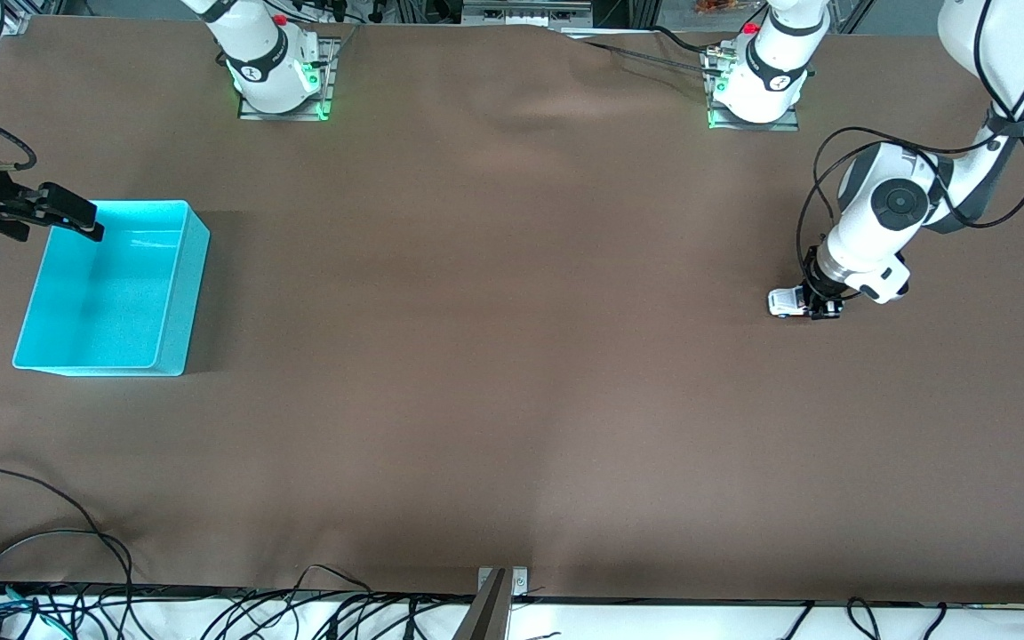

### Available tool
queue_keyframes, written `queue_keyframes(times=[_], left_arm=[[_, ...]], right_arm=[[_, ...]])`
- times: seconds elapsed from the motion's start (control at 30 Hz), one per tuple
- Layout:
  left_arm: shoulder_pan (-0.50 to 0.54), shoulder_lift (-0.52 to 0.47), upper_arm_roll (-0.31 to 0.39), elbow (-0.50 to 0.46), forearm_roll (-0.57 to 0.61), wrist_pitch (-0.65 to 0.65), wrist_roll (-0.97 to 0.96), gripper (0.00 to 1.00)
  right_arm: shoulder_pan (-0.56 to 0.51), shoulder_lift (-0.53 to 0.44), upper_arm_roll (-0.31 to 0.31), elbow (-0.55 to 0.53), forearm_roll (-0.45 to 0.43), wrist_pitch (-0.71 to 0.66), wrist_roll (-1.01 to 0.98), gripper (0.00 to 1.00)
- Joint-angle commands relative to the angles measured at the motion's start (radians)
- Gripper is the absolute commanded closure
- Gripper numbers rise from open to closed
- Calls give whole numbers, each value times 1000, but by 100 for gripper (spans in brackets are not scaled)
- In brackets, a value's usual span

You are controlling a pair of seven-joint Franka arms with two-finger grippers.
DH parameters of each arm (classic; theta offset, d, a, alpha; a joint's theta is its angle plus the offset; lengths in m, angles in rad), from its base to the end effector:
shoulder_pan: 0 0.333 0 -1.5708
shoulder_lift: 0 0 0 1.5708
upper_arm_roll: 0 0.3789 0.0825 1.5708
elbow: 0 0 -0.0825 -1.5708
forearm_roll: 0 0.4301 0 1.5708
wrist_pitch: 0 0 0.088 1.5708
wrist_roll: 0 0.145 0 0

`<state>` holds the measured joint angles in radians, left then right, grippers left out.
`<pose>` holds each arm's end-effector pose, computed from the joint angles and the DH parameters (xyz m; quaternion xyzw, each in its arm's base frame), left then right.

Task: Wind and store white jeep toy

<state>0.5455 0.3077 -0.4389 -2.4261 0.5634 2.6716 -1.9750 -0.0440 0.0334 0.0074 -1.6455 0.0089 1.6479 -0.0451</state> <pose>0.5208 0.0374 0.1726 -0.6982 -0.7134 -0.0472 0.0361 0.6147 -0.0213 0.5969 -0.9999 -0.0038 0.0153 0.0052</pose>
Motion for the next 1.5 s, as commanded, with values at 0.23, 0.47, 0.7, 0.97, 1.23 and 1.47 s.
queue_keyframes(times=[0.23, 0.47, 0.7, 0.97, 1.23, 1.47], left_arm=[[57, 139, 19, 56, 128, 48, 13, 0], [60, 99, 17, 93, 127, -2, 13, 0], [60, 28, -15, 121, 113, -144, 19, 0], [60, -18, -70, 162, 106, -257, 54, 0], [60, -35, -126, 347, -57, -481, 270, 0], [57, -35, -127, 485, -125, -610, 433, 0]], right_arm=[[-5, 3, 5, 19, -4, -7, -6, 0], [-5, 3, 5, 19, -3, -8, -4, 0], [-5, 3, 5, 19, -3, -8, -6, 0], [-5, 3, 5, 19, -3, -8, -6, 0], [-5, 3, 5, 19, -3, -8, -4, 0], [-5, 3, 5, 19, -3, -8, -6, 0]])
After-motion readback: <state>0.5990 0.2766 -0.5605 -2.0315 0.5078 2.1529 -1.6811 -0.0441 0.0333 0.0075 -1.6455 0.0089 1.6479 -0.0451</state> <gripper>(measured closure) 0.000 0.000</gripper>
